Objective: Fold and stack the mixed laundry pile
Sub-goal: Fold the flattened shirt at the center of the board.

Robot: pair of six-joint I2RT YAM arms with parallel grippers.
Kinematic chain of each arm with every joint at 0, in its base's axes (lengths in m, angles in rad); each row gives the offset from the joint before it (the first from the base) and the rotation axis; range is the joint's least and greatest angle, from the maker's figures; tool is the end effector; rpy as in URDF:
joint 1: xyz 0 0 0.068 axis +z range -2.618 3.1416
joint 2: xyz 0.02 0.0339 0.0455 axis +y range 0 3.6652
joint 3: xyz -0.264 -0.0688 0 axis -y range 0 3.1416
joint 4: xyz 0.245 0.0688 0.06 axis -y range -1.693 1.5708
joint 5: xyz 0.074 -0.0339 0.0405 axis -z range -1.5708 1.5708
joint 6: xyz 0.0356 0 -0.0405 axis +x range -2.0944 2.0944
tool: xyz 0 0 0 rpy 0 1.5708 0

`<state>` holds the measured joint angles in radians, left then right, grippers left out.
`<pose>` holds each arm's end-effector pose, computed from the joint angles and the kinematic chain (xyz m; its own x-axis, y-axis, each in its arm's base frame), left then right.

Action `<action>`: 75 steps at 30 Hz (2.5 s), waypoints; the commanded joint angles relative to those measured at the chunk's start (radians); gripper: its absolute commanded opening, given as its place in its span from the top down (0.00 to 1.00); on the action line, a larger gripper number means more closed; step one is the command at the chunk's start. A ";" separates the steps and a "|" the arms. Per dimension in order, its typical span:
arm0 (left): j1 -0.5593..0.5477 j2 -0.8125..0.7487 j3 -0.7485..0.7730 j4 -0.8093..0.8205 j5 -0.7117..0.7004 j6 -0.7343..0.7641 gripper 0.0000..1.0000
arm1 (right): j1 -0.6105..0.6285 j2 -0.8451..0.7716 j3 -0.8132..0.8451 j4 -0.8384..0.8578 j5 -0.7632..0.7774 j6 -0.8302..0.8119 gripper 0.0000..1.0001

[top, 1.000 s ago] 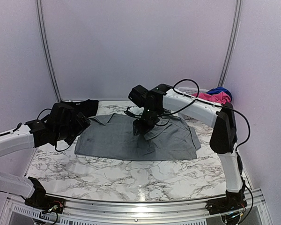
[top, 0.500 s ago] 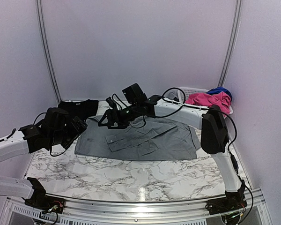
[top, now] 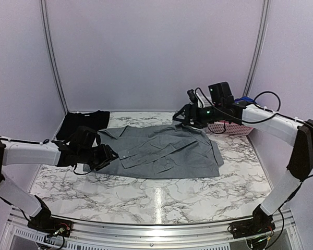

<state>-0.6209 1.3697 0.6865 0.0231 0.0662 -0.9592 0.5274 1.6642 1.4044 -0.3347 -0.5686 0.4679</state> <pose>0.2277 -0.1658 0.1969 -0.7964 -0.4347 -0.4203 -0.0506 0.7406 -0.6700 0.3213 0.2093 0.3131 -0.7971 -0.0244 -0.6034 -0.5043 0.5767 0.6428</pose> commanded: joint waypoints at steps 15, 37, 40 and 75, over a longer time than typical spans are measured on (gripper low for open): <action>0.006 0.397 0.195 0.140 0.104 -0.065 0.54 | -0.178 -0.157 -0.534 0.028 0.130 0.002 0.40; 0.004 0.417 0.183 0.141 0.061 -0.177 0.53 | -0.180 0.009 -0.532 0.083 0.175 -0.025 0.51; 0.001 0.441 0.199 0.188 0.098 -0.168 0.53 | -0.179 0.030 -0.529 0.082 0.174 -0.031 0.52; 0.134 0.102 0.186 -0.191 0.066 0.180 1.00 | -0.193 -0.057 -0.594 -0.031 0.256 -0.088 0.53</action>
<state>-0.4999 1.4895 0.8898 -0.0669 0.1089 -0.8833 0.3485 1.6375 0.8261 -0.2649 -0.3454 0.4034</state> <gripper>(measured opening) 0.008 0.474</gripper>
